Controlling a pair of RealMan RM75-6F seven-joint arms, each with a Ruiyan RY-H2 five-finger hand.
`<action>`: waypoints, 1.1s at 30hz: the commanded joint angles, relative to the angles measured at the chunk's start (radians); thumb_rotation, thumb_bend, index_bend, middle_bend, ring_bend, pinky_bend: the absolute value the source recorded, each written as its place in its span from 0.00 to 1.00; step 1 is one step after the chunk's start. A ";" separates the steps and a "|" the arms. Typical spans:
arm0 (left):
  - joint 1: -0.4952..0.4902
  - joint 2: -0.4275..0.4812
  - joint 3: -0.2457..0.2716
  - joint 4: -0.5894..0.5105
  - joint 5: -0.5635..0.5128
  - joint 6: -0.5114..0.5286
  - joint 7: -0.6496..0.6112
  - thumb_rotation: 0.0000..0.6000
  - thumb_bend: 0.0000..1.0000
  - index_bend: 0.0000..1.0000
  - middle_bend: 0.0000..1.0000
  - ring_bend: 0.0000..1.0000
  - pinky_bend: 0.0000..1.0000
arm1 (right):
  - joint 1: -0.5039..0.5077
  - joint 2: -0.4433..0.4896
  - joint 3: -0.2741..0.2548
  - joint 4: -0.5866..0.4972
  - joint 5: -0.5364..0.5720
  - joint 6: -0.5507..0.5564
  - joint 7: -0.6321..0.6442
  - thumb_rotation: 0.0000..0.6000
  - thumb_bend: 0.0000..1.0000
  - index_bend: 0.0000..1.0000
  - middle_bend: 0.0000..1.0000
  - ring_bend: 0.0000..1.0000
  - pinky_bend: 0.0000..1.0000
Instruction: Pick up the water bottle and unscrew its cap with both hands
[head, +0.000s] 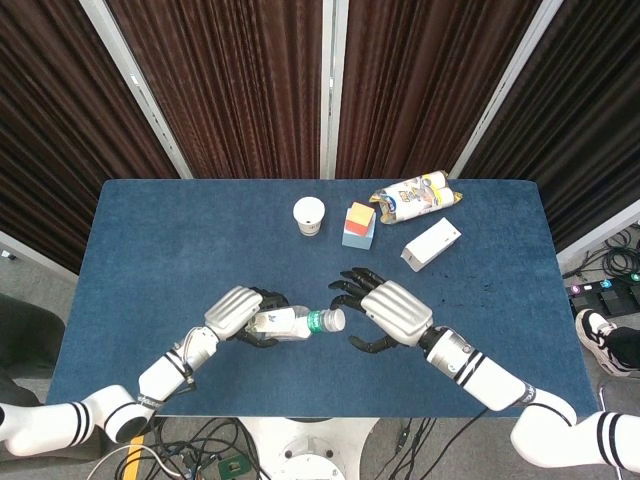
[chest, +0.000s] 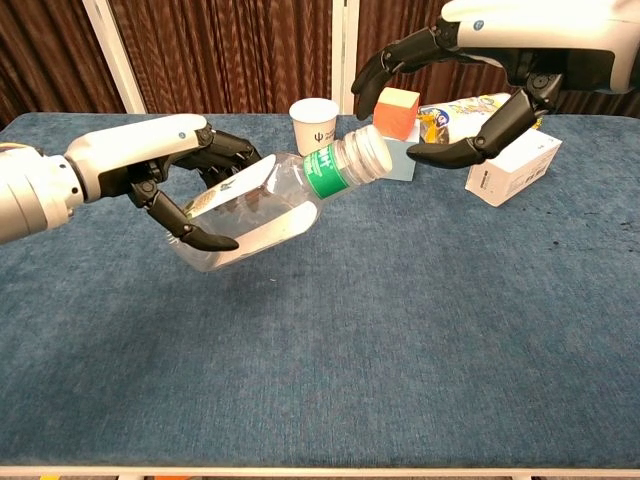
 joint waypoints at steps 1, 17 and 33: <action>0.000 0.001 0.000 0.000 0.001 0.001 -0.001 1.00 0.34 0.56 0.58 0.44 0.42 | -0.003 0.001 0.001 0.002 0.001 0.005 0.001 0.86 0.30 0.28 0.12 0.00 0.00; -0.001 0.010 -0.007 -0.009 0.000 0.007 0.001 1.00 0.34 0.56 0.58 0.44 0.42 | -0.010 0.005 -0.014 0.011 0.026 -0.015 -0.004 0.86 0.31 0.28 0.12 0.00 0.00; -0.002 0.005 -0.004 -0.004 -0.005 -0.002 0.004 1.00 0.34 0.56 0.58 0.44 0.42 | 0.001 0.007 -0.004 -0.003 0.004 -0.014 0.001 0.86 0.31 0.28 0.12 0.00 0.00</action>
